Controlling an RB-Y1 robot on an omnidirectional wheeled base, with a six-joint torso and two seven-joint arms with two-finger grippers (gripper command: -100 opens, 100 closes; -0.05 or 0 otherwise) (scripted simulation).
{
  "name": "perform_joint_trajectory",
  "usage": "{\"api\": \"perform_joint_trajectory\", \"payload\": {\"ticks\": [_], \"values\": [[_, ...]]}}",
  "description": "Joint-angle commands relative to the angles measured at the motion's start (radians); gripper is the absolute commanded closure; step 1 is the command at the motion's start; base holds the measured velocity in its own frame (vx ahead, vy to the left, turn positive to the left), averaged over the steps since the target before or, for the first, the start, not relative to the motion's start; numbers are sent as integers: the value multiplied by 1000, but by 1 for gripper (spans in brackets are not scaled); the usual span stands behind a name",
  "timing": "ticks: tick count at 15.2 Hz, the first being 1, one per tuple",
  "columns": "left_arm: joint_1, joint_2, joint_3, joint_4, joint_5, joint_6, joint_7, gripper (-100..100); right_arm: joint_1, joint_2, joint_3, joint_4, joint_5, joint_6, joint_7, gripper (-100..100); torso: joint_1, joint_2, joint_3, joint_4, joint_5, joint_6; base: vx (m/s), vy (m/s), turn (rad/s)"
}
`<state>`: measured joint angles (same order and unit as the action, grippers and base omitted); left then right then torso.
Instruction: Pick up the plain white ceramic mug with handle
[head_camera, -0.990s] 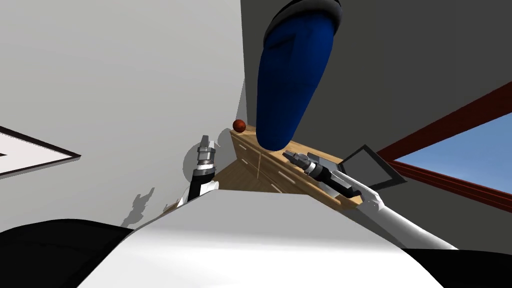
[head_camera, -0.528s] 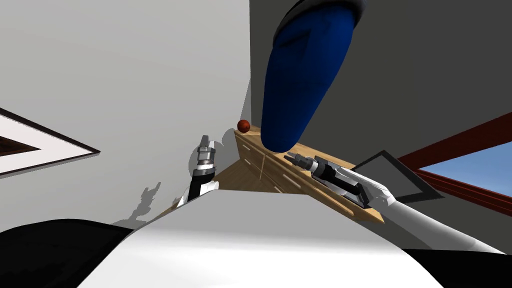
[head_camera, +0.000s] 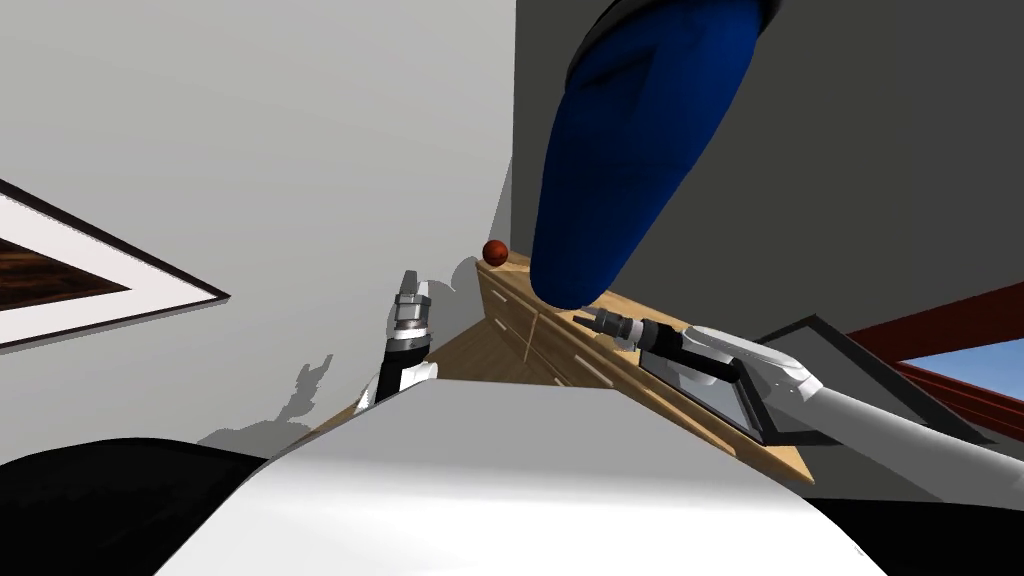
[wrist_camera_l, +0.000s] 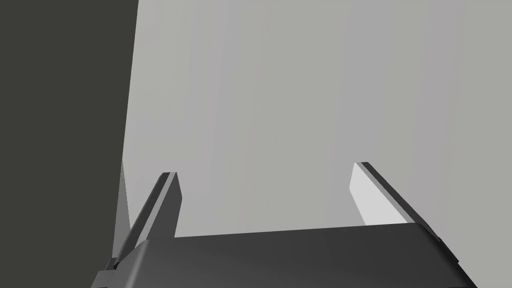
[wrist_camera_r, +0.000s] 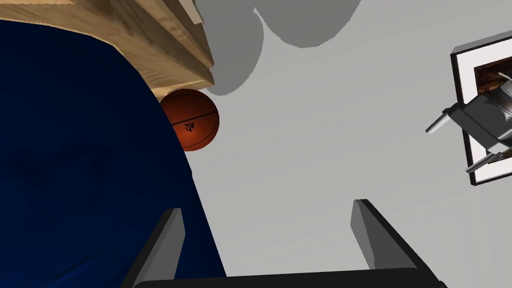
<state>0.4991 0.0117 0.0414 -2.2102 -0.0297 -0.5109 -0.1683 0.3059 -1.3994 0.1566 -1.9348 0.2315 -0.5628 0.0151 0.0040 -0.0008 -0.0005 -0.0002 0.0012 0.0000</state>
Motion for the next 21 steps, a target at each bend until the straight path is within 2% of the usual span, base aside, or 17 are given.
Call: {"api": "perform_joint_trajectory", "payload": {"ticks": [1, 4, 5, 8, 9, 11, 12, 13, 15, 16, 18, 19, 20, 21], "values": [[0, 0, 0, 0, 0, 0, 0, 0, -7, -50, 16, 38, 22, -11, 2, -100, 0, 0, 0, 0, 0, 0, 40, 41, 141], [0, 0, 0, 0, 0, 0, 0, 0, -7, -105, 16, 38, 22, -11, 2, -100, 0, 0, 0, 0, 0, 0, 34, 24, 68], [0, 0, 0, 0, 0, 0, 0, 0, -7, -136, 27, 66, 40, -18, 4, -100, -1, 0, 0, 0, 0, 0, 28, 16, 112], [0, 0, 0, 0, 0, 0, 0, 0, -7, -182, 27, 66, 40, -18, 4, -100, -2, 0, 0, 0, 0, 0, 25, 11, 74], [0, 0, 0, 0, 0, 0, 0, 0, -5, -217, 39, 93, 59, -25, 6, -100, -2, 1, 1, 0, -1, 0, 21, 11, 115], [0, 0, 0, 0, 0, 0, 0, 0, -5, -257, 39, 93, 59, -25, 6, -100, -2, 1, 1, 0, 0, 0, 23, 1, 97], [0, 0, 0, 0, 0, 0, 0, 0, -1, -287, 52, 121, 77, -32, 9, -100, -2, 1, 1, 0, -1, 0, 26, -3, 137], [0, 0, 0, 0, 0, 0, 0, 0, -1, -307, 52, 121, 77, -32, 9, -100, -3, 1, 0, 0, -1, 0, 28, -10, 147], [0, 0, 0, 0, 0, 0, 0, 0, -1, -329, 52, 121, 77, -32, 9, -100, -3, 1, 1, 0, -1, 0, 14, -10, 12], [0, 0, 0, 0, 0, 0, 0, 0, 6, -363, 65, 149, 96, -39, 11, -100, -3, 2, 1, 0, -1, 1, 13, -14, 96], [0, 0, 0, 0, 0, 0, 0, 0, 6, -397, 65, 149, 96, -39, 11, -100, -4, 2, 1, 0, -1, 0, 14, -21, 89], [0, 0, 0, 0, 0, 0, 0, 0, 6, -397, 65, 149, 96, -39, 11, -100, -4, 2, 1, 0, -1, 0, 8, -15, -7], [0, 0, 0, 0, 0, 0, 0, 0, 15, -433, 80, 176, 115, -45, 14, -100, -4, 2, 1, 1, -1, 1, 12, -22, 73], [0, 0, 0, 0, 0, 0, 0, 0, 15, -462, 80, 176, 115, -45, 14, -100, -4, 2, 1, 1, -1, 0, 14, -33, 102]]}}
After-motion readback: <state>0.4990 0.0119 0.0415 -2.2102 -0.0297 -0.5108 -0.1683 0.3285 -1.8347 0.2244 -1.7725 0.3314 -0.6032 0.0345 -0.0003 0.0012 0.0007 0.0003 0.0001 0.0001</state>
